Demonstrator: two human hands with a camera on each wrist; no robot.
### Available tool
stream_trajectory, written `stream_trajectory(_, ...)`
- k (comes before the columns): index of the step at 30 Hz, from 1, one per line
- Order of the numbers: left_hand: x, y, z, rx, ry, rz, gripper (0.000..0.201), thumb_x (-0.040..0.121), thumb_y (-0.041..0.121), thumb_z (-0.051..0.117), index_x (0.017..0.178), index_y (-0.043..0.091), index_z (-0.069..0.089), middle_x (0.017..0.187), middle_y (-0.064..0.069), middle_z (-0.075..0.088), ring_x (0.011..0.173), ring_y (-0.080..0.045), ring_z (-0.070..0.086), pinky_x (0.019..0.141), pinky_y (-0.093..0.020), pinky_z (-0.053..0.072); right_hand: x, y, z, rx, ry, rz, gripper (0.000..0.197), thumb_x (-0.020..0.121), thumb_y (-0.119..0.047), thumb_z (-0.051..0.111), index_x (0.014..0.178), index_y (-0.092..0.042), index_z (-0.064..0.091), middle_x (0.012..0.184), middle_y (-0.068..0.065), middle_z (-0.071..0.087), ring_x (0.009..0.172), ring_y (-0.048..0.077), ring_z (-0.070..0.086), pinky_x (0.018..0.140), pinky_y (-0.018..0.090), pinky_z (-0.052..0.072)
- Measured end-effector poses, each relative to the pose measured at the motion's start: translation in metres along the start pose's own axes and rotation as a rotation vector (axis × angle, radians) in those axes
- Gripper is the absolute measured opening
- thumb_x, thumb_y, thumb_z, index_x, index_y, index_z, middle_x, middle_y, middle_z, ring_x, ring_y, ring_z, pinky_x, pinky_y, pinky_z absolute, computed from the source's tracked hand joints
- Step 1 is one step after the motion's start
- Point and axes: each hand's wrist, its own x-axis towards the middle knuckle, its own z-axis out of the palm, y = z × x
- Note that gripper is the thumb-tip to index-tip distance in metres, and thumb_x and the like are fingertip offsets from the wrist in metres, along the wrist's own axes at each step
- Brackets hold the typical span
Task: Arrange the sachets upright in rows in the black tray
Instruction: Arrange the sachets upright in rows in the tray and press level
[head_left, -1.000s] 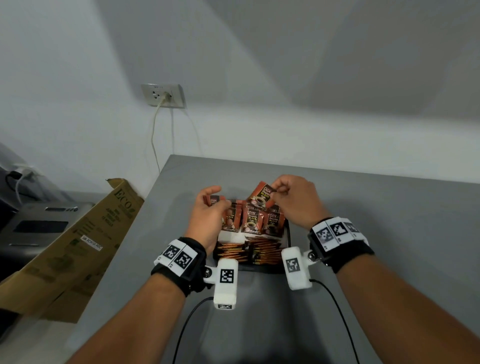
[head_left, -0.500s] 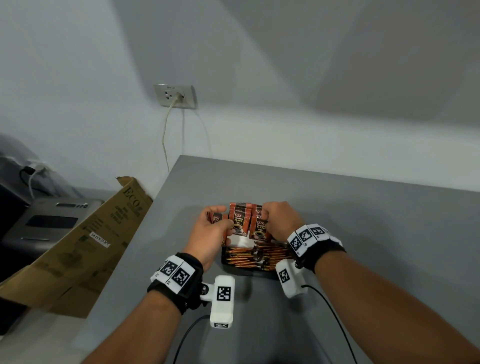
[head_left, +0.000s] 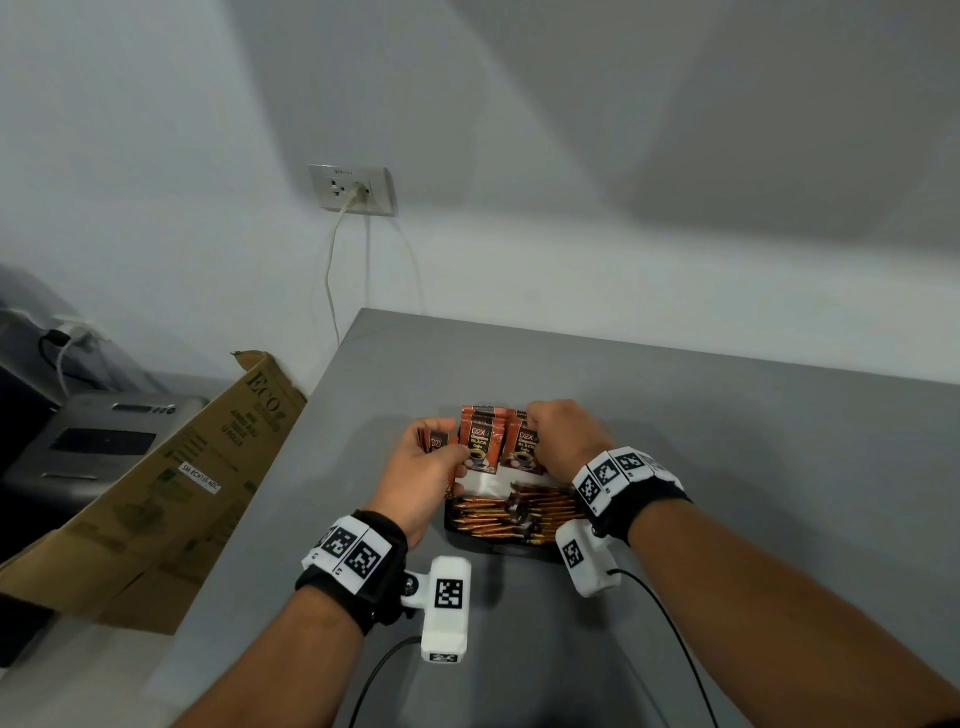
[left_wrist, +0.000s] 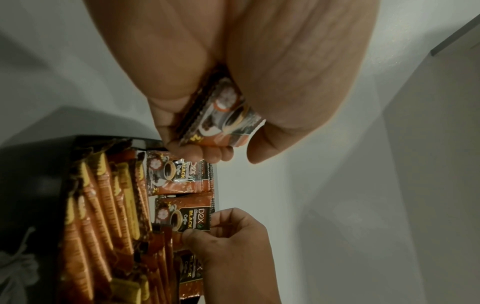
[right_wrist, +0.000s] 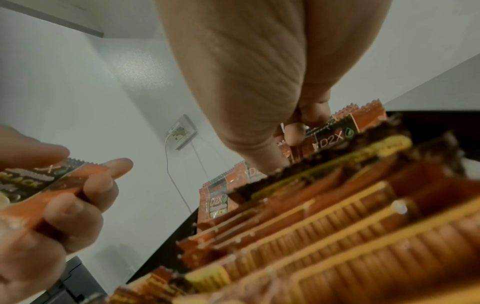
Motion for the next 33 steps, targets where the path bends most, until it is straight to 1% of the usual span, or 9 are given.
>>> stream_trajectory(8,0.000,-0.003,0.005,-0.038,-0.013,-0.040,0.031,0.090,-0.011,0.049,0.105,0.014,0.056,0.083,-0.005,0.065,0.069,-0.018,0.057,0.059,-0.032,0.050,0.002,0.006,0.007,0.050,0.028,0.023,0.007,0.090,-0.005,0.062,0.093,-0.012,0.060,0.095,0.004,0.055,0.083,0.021,0.054,0.070,0.029,0.042)
stream_trajectory(13,0.001,-0.006,0.012,-0.022,-0.089,-0.029,0.038,0.085,-0.016,0.054,0.113,0.010,0.057,0.084,-0.010,0.071,0.074,-0.027,0.067,0.076,-0.048,0.056,-0.011,0.014,-0.011,0.255,0.090,0.073,0.013,0.085,-0.013,0.069,0.096,-0.019,0.066,0.099,-0.001,0.063,0.089,0.016,0.061,0.079,0.028,0.052)
stream_trajectory(16,0.002,-0.005,0.024,0.070,-0.147,0.075,0.045,0.081,-0.016,0.068,0.115,0.012,0.057,0.086,-0.004,0.073,0.074,-0.020,0.070,0.070,-0.039,0.058,-0.031,0.006,-0.032,0.586,-0.020,-0.007,0.015,0.086,-0.023,0.073,0.099,-0.028,0.070,0.091,-0.005,0.074,0.079,0.007,0.070,0.077,0.022,0.057)
stream_trajectory(18,0.004,-0.004,0.034,0.126,-0.175,0.111,0.049,0.076,-0.014,0.074,0.116,0.010,0.057,0.092,-0.007,0.072,0.078,-0.018,0.069,0.069,-0.033,0.057,-0.040,0.001,-0.042,0.638,-0.067,-0.059,0.017,0.084,-0.022,0.077,0.097,-0.031,0.072,0.086,-0.008,0.074,0.074,-0.002,0.068,0.073,0.016,0.054)
stream_trajectory(21,0.006,-0.002,0.045,0.136,-0.152,0.099,0.049,0.076,-0.004,0.080,0.115,0.011,0.056,0.095,-0.012,0.069,0.074,-0.018,0.067,0.067,-0.032,0.055,-0.042,0.011,-0.051,0.609,0.059,-0.031,0.015,0.083,-0.011,0.078,0.087,-0.025,0.075,0.076,-0.008,0.073,0.067,-0.002,0.064,0.066,0.011,0.048)
stream_trajectory(24,0.008,-0.002,0.045,0.089,-0.054,0.048,0.030,0.087,0.001,0.070,0.108,0.017,0.056,0.092,-0.014,0.069,0.065,-0.019,0.062,0.063,-0.034,0.052,-0.040,0.037,-0.055,0.517,0.172,0.100,0.011,0.085,-0.013,0.075,0.086,-0.024,0.074,0.079,-0.009,0.072,0.074,0.003,0.066,0.066,0.012,0.045)
stream_trajectory(27,0.009,-0.003,0.038,0.107,-0.033,0.040,0.026,0.090,0.002,0.065,0.106,0.020,0.056,0.088,-0.009,0.069,0.062,-0.013,0.062,0.064,-0.033,0.051,-0.036,0.056,-0.041,0.412,0.117,0.190,0.014,0.087,-0.011,0.071,0.085,-0.025,0.071,0.078,-0.009,0.070,0.076,0.007,0.066,0.067,0.015,0.047)
stream_trajectory(30,0.006,-0.005,0.035,0.133,-0.050,0.029,0.028,0.092,0.004,0.064,0.112,0.021,0.055,0.091,-0.004,0.068,0.066,-0.010,0.065,0.072,-0.034,0.056,-0.032,0.057,-0.017,0.297,0.006,0.183,0.017,0.087,-0.009,0.071,0.088,-0.026,0.070,0.089,-0.004,0.073,0.083,0.014,0.069,0.080,0.031,0.058)
stream_trajectory(33,0.003,-0.006,0.033,0.140,-0.062,0.016,0.029,0.092,0.005,0.065,0.115,0.020,0.056,0.095,-0.004,0.069,0.072,-0.012,0.065,0.074,-0.035,0.056,-0.029,0.055,0.000,0.185,-0.041,0.181,0.021,0.085,-0.007,0.067,0.094,-0.025,0.070,0.094,-0.001,0.072,0.085,0.020,0.068,0.081,0.038,0.059)
